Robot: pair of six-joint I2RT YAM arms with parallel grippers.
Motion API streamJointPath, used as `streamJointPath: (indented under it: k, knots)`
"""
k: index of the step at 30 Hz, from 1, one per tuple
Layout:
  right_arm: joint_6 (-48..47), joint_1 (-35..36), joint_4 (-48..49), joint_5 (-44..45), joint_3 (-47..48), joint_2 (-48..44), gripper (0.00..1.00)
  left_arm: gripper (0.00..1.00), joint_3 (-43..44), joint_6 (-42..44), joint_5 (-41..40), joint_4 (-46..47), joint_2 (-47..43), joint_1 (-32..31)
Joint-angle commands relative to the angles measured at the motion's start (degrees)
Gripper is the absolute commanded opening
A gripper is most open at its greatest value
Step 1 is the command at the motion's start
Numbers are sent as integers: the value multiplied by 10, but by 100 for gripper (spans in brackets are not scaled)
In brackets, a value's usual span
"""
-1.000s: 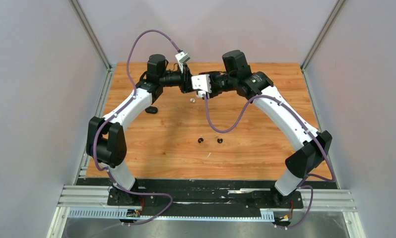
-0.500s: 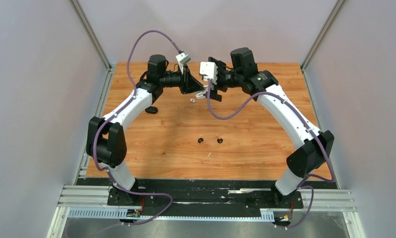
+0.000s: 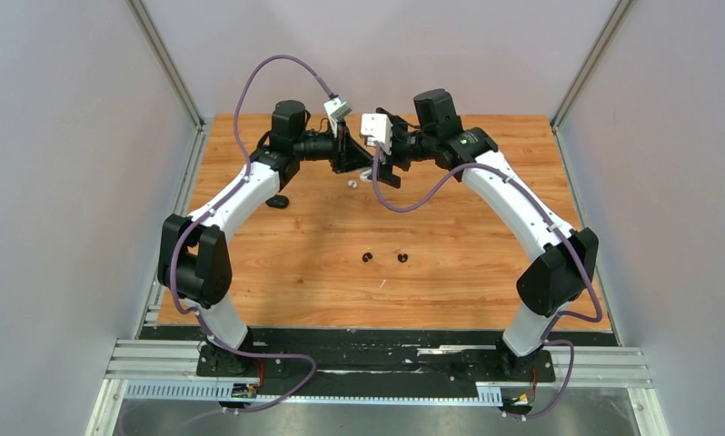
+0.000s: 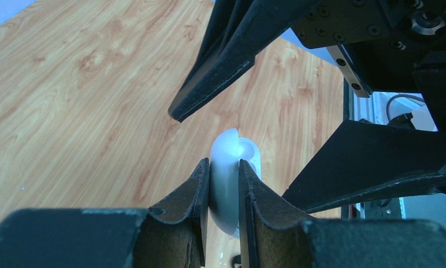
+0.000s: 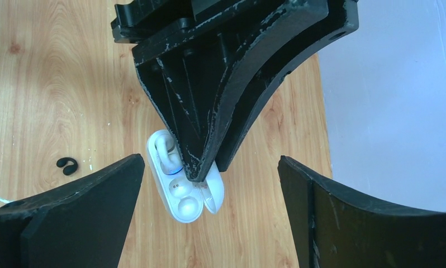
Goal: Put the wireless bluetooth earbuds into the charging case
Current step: Adjust the left earbud in the left side groove of the charging case.
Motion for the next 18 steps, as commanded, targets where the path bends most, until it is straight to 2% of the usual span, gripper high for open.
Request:
streamJointPath:
  k: [1,18]
  knots:
    - [18,0,17,-9,31,10,95,0,0,20,14,0,-33,-3]
    - [30,0,26,14,26,19,94,0,0,42,22,-4,-38,-7]
